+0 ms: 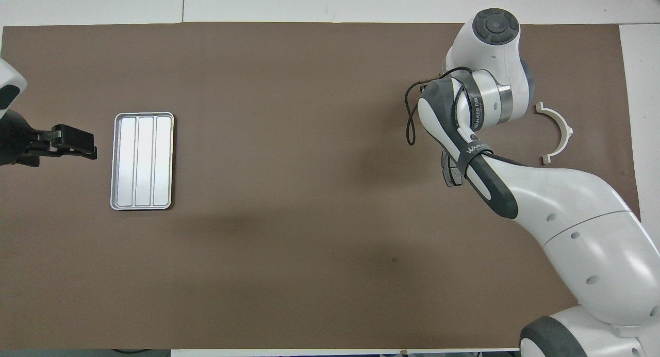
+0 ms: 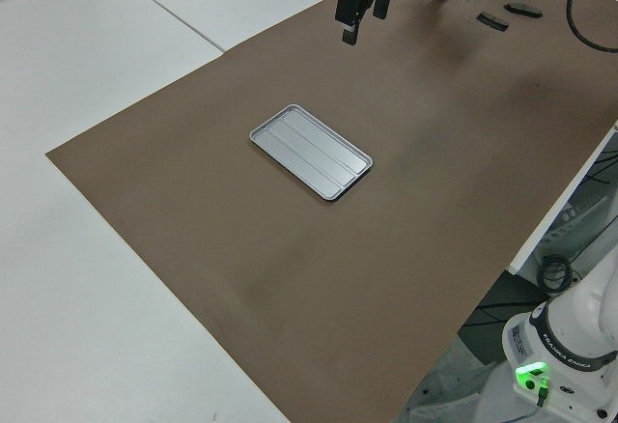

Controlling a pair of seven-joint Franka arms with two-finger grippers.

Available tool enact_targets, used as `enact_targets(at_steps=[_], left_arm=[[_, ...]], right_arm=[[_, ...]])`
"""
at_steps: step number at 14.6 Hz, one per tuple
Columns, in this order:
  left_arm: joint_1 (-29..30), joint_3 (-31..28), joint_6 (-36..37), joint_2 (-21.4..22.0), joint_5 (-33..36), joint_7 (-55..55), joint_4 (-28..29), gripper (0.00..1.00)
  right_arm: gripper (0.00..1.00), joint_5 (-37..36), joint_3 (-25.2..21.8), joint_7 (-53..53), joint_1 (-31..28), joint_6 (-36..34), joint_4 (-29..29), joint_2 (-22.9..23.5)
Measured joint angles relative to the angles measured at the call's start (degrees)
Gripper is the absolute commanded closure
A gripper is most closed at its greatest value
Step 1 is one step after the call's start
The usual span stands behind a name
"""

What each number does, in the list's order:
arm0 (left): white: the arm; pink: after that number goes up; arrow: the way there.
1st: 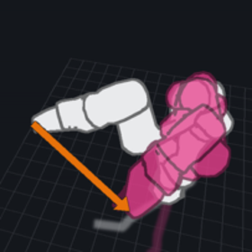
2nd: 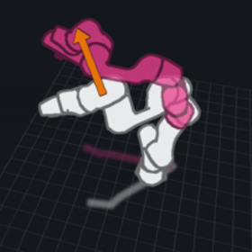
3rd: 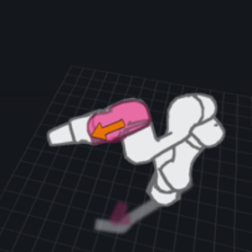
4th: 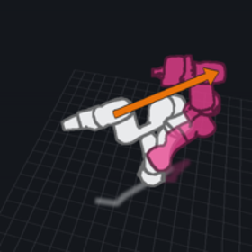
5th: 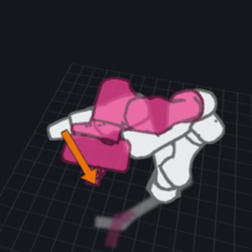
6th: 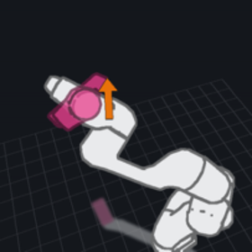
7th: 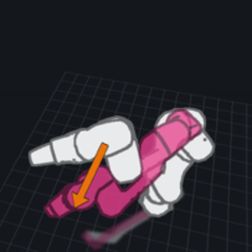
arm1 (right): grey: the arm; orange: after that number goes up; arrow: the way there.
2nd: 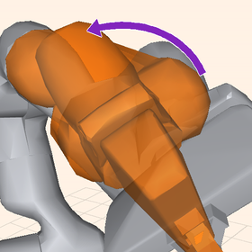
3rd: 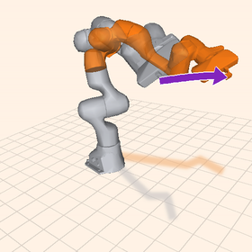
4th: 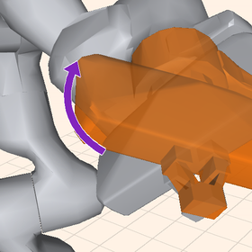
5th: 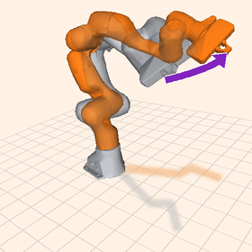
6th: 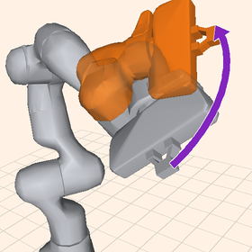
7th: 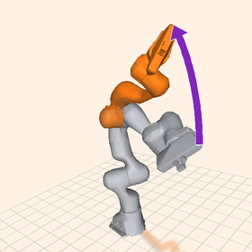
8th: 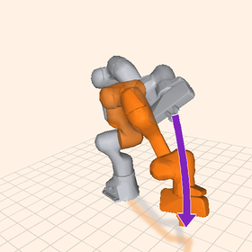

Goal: Place bearing gear from tray to pile
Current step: 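Carry the second bearing with the right gripper and set it beside the first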

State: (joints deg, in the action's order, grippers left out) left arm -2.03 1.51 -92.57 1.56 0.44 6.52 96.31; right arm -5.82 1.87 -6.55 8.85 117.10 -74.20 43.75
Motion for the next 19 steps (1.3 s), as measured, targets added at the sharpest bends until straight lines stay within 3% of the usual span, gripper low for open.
enact_targets(at_steps=[1, 2, 3, 4, 19], left_arm=[[-0.01, 0.02, 0.00, -0.01, 0.00, 0.00, 0.00, 0.00], [-0.01, 0.02, 0.00, -0.01, -0.01, 0.00, 0.00, 0.00], [-0.01, 0.02, 0.00, -0.02, -0.01, 0.00, 0.00, 0.00], [-0.01, 0.02, 0.00, -0.02, -0.01, 0.00, 0.00, 0.00], [-0.01, 0.00, 0.00, -0.02, -0.02, -0.04, 0.00, 0.00]], right_arm=[[1.00, -0.05, -0.01, 0.00, -0.06, 0.18, -0.81, -0.52], [0.72, -0.06, -0.03, 0.00, -0.12, 0.18, -1.42, -0.93], [0.04, -0.07, -0.03, 0.00, -0.15, 0.18, -1.85, -1.28], [0.00, -0.07, -0.04, 0.00, -0.16, 0.18, -2.16, -1.53], [0.00, -0.09, -0.33, 0.00, -3.37, -3.00, -2.85, -8.05]])
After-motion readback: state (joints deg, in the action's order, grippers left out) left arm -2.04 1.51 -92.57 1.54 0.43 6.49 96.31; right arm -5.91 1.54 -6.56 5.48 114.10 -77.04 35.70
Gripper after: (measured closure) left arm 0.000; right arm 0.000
